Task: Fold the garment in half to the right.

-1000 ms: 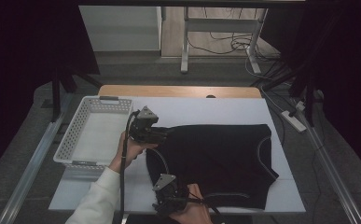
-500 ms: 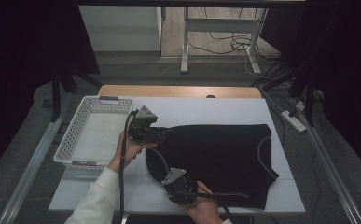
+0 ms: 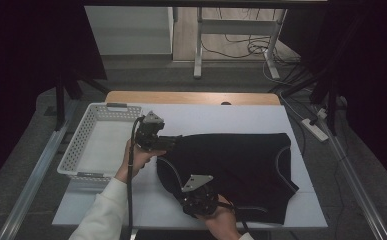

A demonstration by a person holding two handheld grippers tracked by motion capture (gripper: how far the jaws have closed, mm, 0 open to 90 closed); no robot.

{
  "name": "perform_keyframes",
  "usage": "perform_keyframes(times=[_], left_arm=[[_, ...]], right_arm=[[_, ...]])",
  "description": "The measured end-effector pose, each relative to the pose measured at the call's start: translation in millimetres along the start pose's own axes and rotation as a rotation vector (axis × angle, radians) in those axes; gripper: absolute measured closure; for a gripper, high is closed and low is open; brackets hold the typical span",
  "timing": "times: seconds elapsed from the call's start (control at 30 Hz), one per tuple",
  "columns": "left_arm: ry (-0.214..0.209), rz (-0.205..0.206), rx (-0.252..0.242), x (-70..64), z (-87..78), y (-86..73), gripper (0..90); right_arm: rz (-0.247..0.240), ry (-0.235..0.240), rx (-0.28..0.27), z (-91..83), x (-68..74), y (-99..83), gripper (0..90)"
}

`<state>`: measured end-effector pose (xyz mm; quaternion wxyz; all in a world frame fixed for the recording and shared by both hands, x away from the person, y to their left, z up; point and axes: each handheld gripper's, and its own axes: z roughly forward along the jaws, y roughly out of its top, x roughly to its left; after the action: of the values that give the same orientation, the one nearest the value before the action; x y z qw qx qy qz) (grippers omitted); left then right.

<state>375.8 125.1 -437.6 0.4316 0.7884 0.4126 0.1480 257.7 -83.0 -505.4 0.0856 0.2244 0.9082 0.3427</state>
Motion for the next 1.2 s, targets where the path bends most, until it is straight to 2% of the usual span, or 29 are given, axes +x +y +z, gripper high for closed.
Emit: perform_keyframes(times=[0.53, 1.2], left_arm=[[0.008, 0.030, 0.045, 0.6, 12.3, 2.4, 14.4], [0.037, 0.045, 0.092, 4.4, 25.5, 5.3, 13.6]], right_arm=[[0.019, 0.049, -0.065, -5.3, -7.4, -2.2, 70.6], [-0.006, 0.051, -0.063, -1.3, -5.6, -6.0, 70.5]])
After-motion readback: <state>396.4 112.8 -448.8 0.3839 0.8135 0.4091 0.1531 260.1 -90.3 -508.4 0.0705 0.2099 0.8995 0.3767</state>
